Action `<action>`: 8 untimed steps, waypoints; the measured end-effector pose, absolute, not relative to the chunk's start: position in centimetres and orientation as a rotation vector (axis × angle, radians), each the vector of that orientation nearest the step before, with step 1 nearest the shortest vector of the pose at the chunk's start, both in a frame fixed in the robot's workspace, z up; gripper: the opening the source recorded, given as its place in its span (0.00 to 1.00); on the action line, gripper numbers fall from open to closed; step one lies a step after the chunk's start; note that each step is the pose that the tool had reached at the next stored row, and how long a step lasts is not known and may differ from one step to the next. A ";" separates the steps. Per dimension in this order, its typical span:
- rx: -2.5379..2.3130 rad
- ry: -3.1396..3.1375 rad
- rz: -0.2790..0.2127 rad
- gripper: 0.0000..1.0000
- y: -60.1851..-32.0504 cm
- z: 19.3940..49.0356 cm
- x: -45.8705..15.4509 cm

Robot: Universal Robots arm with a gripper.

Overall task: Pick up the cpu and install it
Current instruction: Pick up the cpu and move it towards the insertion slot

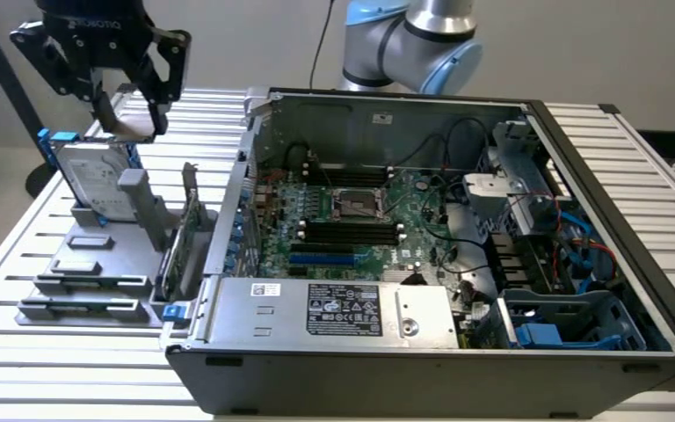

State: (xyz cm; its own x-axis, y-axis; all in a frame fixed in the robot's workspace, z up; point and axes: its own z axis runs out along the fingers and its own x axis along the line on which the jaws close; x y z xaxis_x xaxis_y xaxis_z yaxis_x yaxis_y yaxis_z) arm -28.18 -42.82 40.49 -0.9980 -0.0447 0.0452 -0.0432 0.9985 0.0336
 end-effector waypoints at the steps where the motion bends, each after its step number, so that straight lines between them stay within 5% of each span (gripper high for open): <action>1: 0.068 -3.094 -0.052 0.54 -42.8 40.5 -27.7; 8: 0.068 -3.094 -0.057 0.54 -42.8 40.6 -24.5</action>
